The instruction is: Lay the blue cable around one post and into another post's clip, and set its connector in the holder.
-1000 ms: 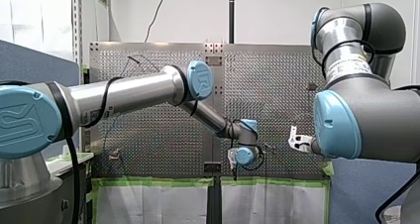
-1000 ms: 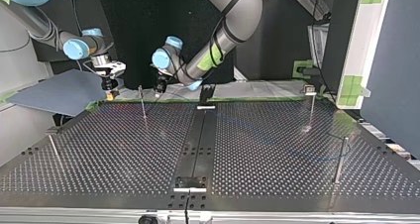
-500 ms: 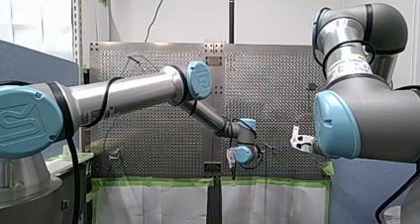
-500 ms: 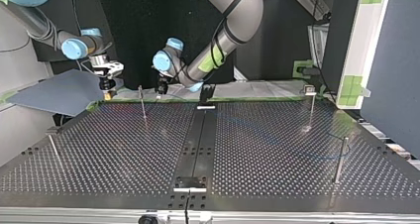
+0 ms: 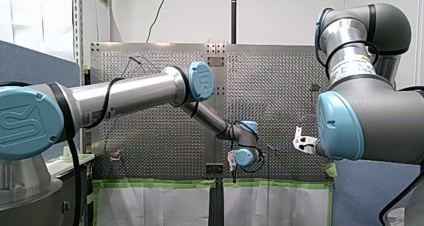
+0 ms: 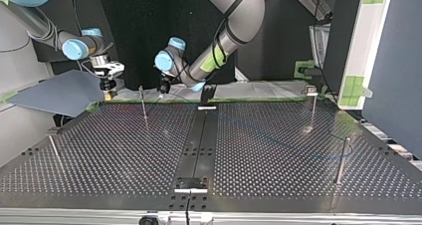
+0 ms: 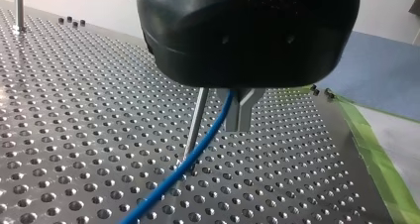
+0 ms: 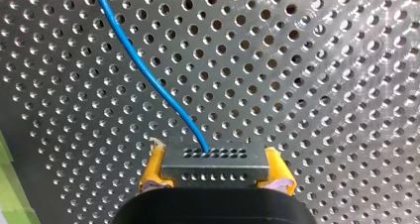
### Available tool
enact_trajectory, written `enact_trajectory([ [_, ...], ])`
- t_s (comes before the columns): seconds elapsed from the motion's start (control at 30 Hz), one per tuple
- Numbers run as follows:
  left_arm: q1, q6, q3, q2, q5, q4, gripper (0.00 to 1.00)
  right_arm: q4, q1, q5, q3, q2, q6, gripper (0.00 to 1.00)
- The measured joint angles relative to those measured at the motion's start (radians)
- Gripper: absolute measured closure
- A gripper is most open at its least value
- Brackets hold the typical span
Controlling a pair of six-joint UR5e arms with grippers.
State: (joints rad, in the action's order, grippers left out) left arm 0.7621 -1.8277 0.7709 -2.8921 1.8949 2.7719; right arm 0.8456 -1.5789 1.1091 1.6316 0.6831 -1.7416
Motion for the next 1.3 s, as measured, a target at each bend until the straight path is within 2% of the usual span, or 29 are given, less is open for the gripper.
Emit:
enact_trajectory([
  [0.13,0.001,0.004,0.002,0.0,-0.001,-0.001,0.89,-0.013,-0.003,0.011,0.0,-0.001,0.003,1.0],
  [0.2,0.002,0.005,0.002,0.0,-0.001,-0.001,0.8,-0.019,-0.001,0.023,0.0,-0.001,0.002,1.0],
  [0.23,0.002,0.005,0.002,0.0,-0.001,-0.001,0.8,-0.023,0.0,0.029,0.0,-0.002,0.001,1.0],
  [0.3,0.002,0.006,0.002,0.0,-0.001,-0.002,0.65,-0.033,0.005,0.046,0.0,-0.002,-0.003,1.0],
  [0.33,0.003,0.008,0.002,0.001,-0.001,-0.002,0.65,-0.037,0.007,0.052,0.0,-0.002,-0.005,1.0],
  [0.37,0.004,0.011,0.002,0.001,-0.001,-0.002,0.58,-0.041,0.01,0.06,0.0,-0.003,-0.009,1.0],
  [0.4,0.005,0.016,0.002,0.001,-0.001,-0.002,0.46,-0.043,0.012,0.064,0.0,-0.003,-0.012,1.0],
  [0.47,0.007,0.029,0.004,0.0,-0.001,-0.001,0.46,-0.047,0.017,0.071,0.0,-0.004,-0.017,1.0],
  [0.5,0.008,0.035,0.004,0.001,-0.001,-0.001,0.2,-0.048,0.018,0.072,0.0,-0.004,-0.018,1.0],
  [0.53,0.009,0.041,0.005,0.001,-0.001,-0.001,0.2,-0.049,0.02,0.073,0.0,-0.004,-0.019,1.0],
  [0.6,0.012,0.053,0.008,0.002,-0.006,0.0,0.04,-0.05,0.022,0.074,0.0,-0.005,-0.021,1.0],
  [0.67,0.018,0.067,0.015,0.006,-0.015,0.001,0.0,-0.049,0.025,0.075,-0.001,-0.007,-0.024,1.0],
  [0.83,0.03,0.107,0.054,0.037,-0.04,0.001,0.0,-0.04,0.028,0.075,0.0,-0.01,-0.03,1.0],
  [0.97,0.032,0.11,0.085,0.074,-0.057,-0.006,0.0,-0.036,0.03,0.074,0.0,-0.011,-0.032,1.0],
  [1.2,0.026,0.103,0.042,0.089,-0.053,0.011,0.0,-0.035,0.032,0.075,0.0,-0.013,-0.033,1.0],
  [1.3,0.026,0.102,0.045,0.089,-0.05,0.013,0.0,-0.036,0.032,0.074,0.0,-0.013,-0.033,1.0],
])
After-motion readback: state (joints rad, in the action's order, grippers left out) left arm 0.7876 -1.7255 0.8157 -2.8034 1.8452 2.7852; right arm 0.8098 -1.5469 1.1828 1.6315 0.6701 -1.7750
